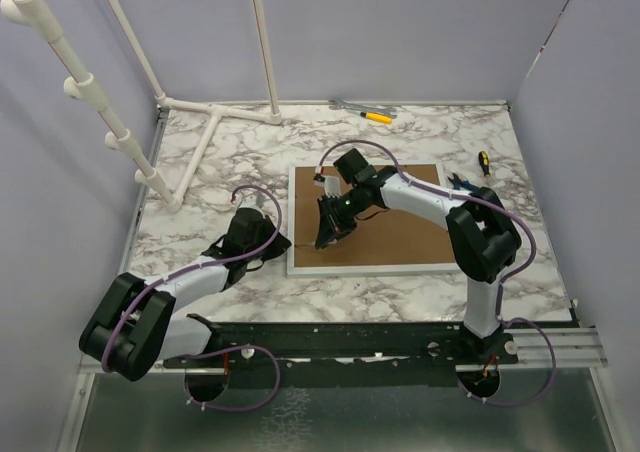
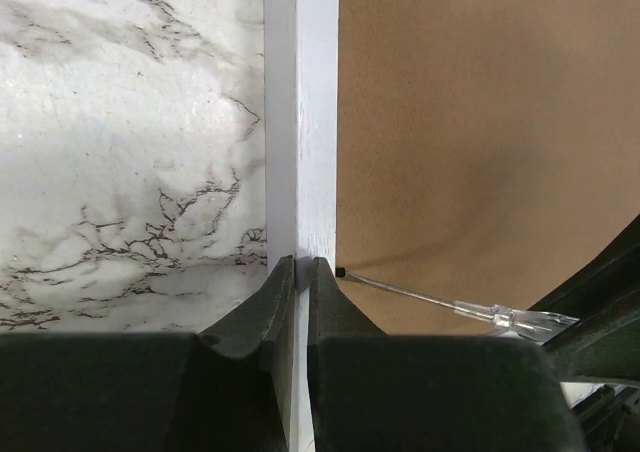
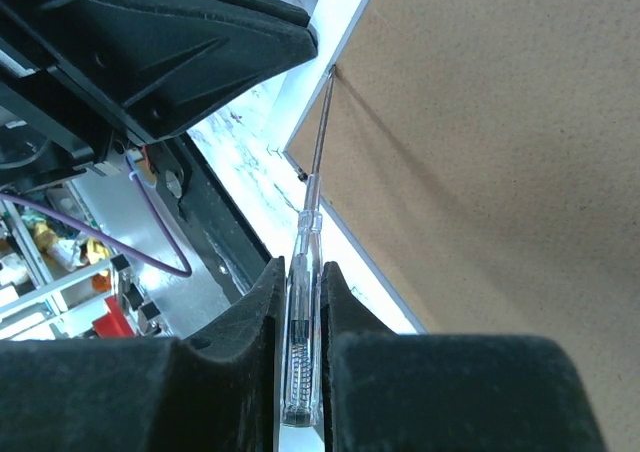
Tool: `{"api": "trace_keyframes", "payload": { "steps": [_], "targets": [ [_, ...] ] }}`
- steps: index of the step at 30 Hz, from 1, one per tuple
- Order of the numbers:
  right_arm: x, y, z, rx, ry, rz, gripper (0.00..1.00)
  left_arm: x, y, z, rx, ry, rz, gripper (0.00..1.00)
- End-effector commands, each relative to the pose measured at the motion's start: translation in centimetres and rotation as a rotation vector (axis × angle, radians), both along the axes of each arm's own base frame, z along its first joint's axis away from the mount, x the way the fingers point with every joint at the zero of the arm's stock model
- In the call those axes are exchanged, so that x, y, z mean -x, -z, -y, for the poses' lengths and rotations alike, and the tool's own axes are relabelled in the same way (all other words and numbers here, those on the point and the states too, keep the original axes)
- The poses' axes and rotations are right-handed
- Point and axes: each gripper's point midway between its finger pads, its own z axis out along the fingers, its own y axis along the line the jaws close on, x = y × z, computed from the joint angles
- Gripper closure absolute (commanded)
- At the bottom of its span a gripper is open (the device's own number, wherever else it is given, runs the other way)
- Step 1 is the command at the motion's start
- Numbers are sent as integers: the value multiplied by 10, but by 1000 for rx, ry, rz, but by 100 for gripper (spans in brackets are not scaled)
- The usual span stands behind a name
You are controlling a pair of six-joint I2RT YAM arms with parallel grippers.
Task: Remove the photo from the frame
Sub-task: Release the photo frame item from the photo frame.
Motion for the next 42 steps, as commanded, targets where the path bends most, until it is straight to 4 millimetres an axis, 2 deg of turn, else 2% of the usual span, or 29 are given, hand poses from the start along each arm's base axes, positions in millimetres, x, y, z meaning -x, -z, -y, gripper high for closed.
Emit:
{"api": "trace_keyframes", "payload": {
  "steps": [1,11,17,29,33,36,42],
  "targets": [
    [-6,-80,-70,-322,-187,217,99,46,10,36,85,183,-143,95],
    [-10,-97,-93,-324,-214,233,99,48,9,39,91,187,-144,95],
    [-9,-103,-107,-264,-200,232,99,48,6,43,106,191,-143,95],
    [-14,-117,-115,-182,-89,224,99,48,-3,53,151,212,-137,96],
    [-22,-110,-103,-101,-36,266,99,43,3,40,93,146,-137,96],
    [-30,-103,-82,-49,28,296,99,42,8,26,38,88,-140,97],
    [-49,-87,-31,-36,131,307,99,32,-1,6,8,4,-101,97]
  ]
}}
